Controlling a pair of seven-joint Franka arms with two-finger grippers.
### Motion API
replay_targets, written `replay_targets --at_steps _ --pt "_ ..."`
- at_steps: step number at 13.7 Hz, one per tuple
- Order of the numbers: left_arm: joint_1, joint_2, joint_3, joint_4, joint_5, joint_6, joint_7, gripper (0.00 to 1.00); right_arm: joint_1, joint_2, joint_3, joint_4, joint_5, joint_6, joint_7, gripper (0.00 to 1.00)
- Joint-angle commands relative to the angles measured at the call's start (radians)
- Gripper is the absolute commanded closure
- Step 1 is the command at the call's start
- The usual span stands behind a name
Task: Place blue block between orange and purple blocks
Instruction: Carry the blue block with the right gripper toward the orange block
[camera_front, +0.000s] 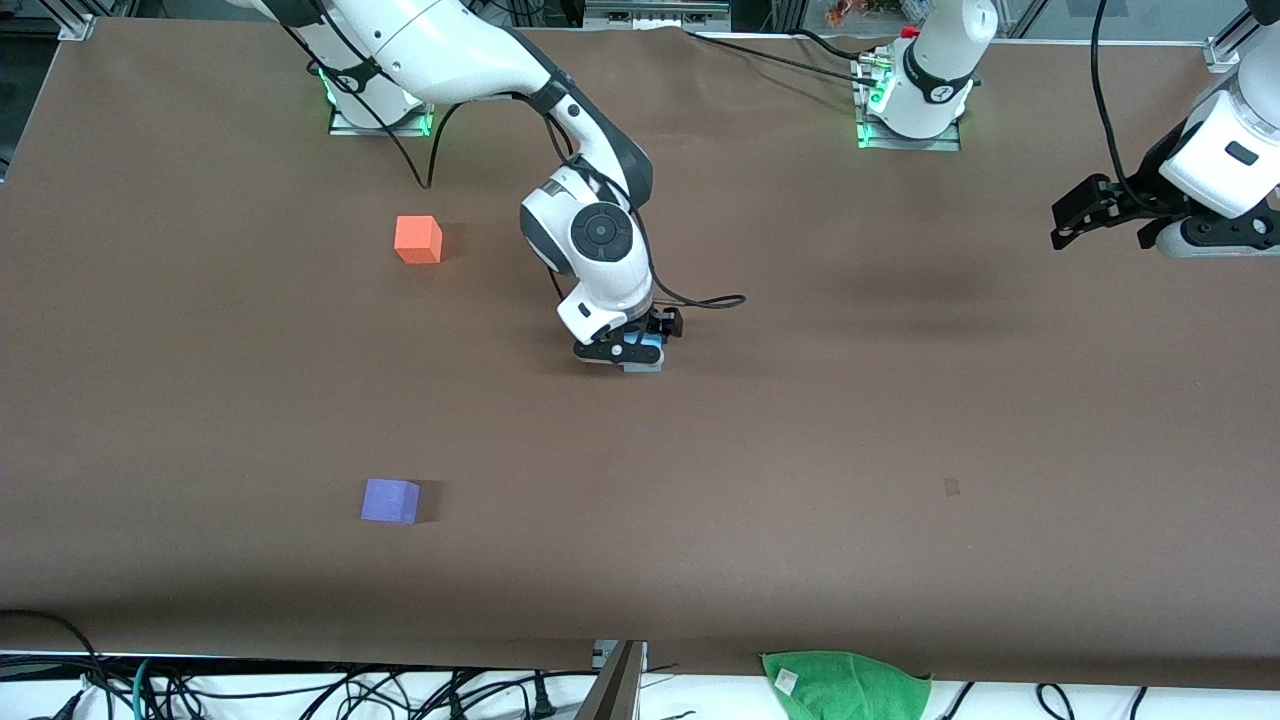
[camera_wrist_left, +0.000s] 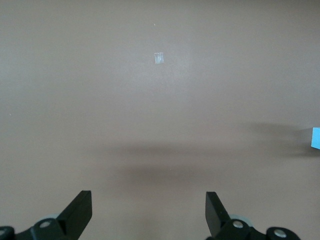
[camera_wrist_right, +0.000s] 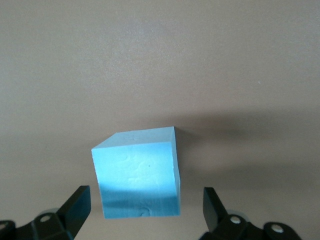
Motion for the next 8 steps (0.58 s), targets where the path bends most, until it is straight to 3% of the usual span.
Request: replay_targets --at_steps 1,8 --pt "0.007 0.0 -0.004 0.014 -0.005 -0.013 0.02 0.0 0.015 0.017 -0.007 0.029 -0.012 0.011 0.039 0.01" --pt "0.013 0.0 -0.004 0.014 -0.005 -0.016 0.02 0.0 0.018 0.049 -0.008 0.029 -0.049 0.035 0.035 0.01"
